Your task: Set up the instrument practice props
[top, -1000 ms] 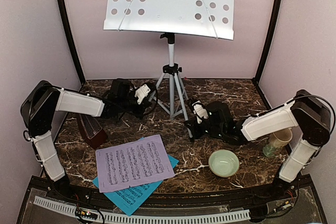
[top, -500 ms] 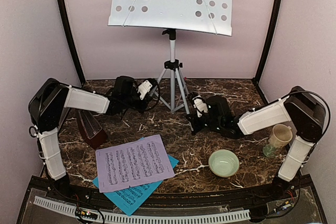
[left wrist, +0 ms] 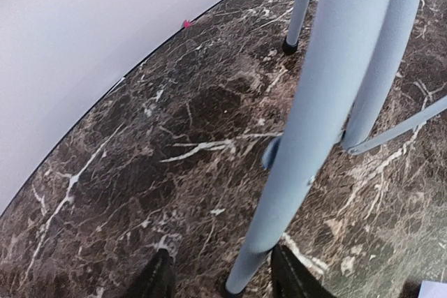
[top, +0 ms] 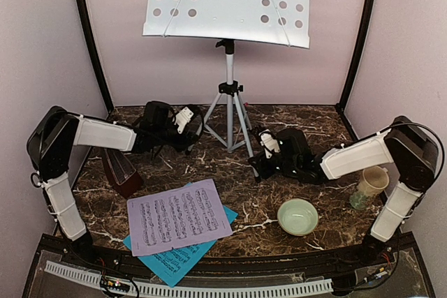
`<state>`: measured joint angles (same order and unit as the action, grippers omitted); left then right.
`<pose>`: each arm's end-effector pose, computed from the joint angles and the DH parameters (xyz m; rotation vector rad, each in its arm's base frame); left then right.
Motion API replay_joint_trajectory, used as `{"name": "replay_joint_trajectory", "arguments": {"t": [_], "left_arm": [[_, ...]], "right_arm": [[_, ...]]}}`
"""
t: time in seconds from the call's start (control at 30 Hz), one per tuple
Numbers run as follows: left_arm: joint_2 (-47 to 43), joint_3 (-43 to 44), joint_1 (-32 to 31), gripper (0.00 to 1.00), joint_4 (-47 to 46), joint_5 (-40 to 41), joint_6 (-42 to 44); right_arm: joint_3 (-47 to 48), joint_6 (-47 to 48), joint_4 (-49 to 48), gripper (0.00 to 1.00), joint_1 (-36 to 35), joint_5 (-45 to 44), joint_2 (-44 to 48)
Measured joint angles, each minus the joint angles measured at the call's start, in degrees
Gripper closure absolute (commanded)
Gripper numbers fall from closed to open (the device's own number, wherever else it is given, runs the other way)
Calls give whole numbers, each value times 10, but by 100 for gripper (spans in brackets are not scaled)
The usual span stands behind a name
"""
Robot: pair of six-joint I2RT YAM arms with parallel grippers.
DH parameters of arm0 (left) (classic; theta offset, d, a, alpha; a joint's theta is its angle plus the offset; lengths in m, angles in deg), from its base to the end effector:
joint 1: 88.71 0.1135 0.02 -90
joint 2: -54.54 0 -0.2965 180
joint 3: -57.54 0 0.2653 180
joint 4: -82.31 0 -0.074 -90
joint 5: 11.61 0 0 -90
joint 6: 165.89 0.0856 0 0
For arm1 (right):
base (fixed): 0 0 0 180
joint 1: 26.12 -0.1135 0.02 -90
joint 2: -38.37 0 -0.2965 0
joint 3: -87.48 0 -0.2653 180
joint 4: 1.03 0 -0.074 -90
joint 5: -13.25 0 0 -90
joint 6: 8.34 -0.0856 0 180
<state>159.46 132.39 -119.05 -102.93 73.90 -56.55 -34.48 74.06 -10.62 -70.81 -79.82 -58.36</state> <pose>0.4027 -0.2435 0.2002 0.8891 1.8009 -0.2013 0.2884 0.2789 0.1646 -0.6416 2.0172 0.4974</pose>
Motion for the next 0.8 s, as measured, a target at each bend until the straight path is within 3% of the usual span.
{"name": "replay_joint_trajectory", "arguments": {"t": [0.1, 0.2, 0.47, 0.8], "left_arm": [[-30, -4, 3, 28, 26, 1, -21], [-66, -4, 0, 28, 51, 0, -48], [-151, -38, -30, 29, 105, -7, -131], [-210, -136, -66, 29, 124, -1, -192]], "right_arm": [[0, -10, 34, 29, -1, -5, 27], [0, -18, 55, 22, -6, -8, 73], [37, -56, 108, 26, -27, 39, 142], [126, -190, 151, 26, -77, 151, 26]]}}
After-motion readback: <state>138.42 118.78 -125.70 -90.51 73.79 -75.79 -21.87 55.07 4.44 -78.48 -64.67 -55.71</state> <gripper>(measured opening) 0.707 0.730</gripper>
